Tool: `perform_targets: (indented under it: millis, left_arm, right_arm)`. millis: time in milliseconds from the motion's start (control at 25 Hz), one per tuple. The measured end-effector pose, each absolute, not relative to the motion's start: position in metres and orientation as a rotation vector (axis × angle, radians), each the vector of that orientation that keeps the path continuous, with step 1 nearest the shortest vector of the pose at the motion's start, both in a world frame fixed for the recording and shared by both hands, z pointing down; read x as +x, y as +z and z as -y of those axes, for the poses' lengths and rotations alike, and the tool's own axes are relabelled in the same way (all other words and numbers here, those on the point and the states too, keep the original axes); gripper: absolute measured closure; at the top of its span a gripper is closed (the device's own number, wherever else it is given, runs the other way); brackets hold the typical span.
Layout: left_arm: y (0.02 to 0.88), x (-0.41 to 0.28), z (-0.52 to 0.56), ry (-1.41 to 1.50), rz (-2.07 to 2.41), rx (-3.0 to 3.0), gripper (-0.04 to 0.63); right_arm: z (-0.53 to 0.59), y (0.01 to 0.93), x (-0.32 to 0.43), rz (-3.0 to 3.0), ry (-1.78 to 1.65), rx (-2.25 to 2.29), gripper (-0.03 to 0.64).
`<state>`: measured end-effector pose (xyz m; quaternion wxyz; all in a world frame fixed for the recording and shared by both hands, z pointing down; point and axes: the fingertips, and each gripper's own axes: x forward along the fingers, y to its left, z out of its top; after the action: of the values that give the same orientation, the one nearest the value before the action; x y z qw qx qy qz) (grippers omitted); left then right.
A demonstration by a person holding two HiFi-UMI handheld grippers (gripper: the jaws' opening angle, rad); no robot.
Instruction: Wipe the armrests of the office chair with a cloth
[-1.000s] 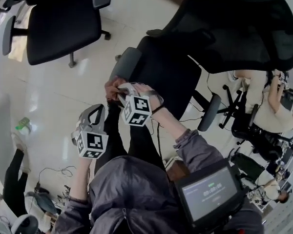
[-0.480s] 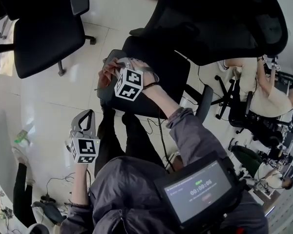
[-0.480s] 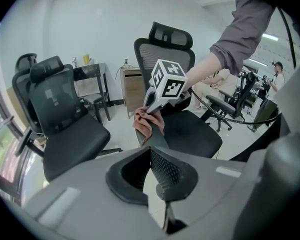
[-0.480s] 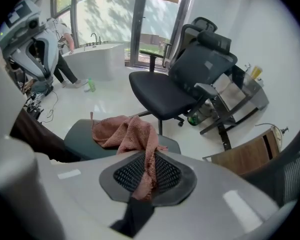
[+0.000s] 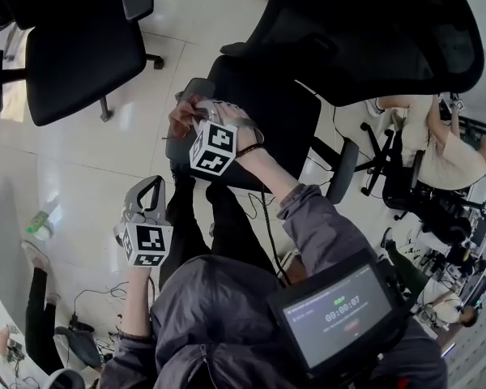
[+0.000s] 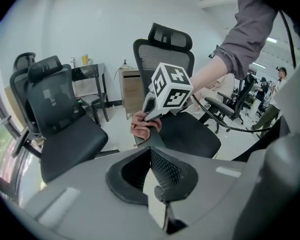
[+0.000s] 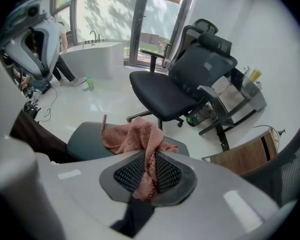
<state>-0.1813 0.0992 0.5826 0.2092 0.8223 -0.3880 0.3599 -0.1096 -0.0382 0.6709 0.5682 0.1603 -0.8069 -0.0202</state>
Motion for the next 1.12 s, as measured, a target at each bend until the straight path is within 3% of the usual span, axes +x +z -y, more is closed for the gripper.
perform_targets:
  millis: [640, 1120]
  left_arm:
    - [0.580, -0.176, -0.097, 1.003, 1.077, 2.295, 0.578]
    - [0.576, -0.175, -0.102, 1.005, 1.089, 2.294, 0.578]
  right_arm:
    - [-0.117, 0.644, -0.160, 2.092, -0.008, -0.026, 0.577]
    - [0.002, 0.648, -0.121, 2.016, -0.046, 0.237, 0.577]
